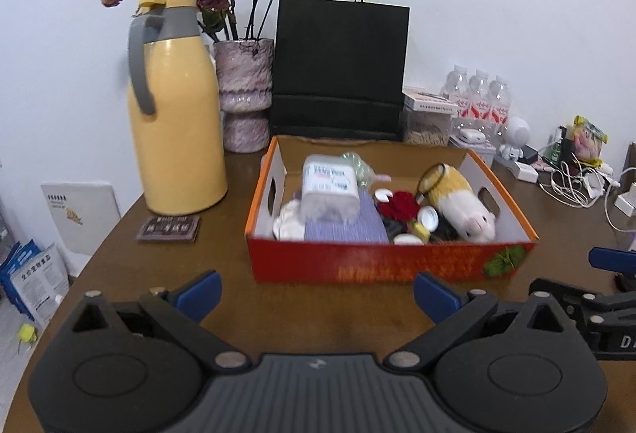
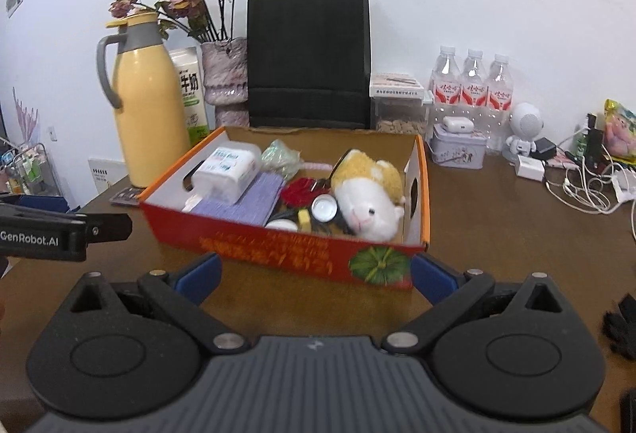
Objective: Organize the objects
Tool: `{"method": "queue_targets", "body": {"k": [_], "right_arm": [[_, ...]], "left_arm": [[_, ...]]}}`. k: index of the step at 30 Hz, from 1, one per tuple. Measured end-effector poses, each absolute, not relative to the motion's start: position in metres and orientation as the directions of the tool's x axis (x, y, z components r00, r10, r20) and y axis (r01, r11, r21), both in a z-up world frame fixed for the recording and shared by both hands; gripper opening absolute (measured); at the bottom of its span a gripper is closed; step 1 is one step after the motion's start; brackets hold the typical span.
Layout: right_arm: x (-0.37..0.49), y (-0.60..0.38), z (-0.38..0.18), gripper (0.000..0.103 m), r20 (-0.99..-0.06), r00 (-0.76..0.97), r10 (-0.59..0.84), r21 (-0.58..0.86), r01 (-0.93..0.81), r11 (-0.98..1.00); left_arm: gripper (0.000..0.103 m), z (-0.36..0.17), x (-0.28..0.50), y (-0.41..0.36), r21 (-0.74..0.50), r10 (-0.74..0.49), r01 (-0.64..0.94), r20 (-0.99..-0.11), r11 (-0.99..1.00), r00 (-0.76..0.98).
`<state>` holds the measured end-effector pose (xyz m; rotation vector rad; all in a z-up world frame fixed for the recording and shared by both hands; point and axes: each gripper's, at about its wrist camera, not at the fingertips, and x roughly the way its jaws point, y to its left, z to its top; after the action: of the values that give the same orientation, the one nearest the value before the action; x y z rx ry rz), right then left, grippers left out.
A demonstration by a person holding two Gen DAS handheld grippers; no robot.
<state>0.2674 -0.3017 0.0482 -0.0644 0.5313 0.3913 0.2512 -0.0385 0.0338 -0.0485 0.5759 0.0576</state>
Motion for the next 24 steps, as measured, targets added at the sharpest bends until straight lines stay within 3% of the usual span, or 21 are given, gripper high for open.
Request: {"method": "queue_targets", "body": {"k": [24], "right_arm": [[0.223, -0.299, 0.048, 0.103, -0.527, 0.78, 0.336, 0.046, -0.369, 0.928]], "left_arm": [[0.103, 0.031, 0.203, -0.043, -0.044, 0.037, -0.077, -0.584, 0.996, 0.811]]}}
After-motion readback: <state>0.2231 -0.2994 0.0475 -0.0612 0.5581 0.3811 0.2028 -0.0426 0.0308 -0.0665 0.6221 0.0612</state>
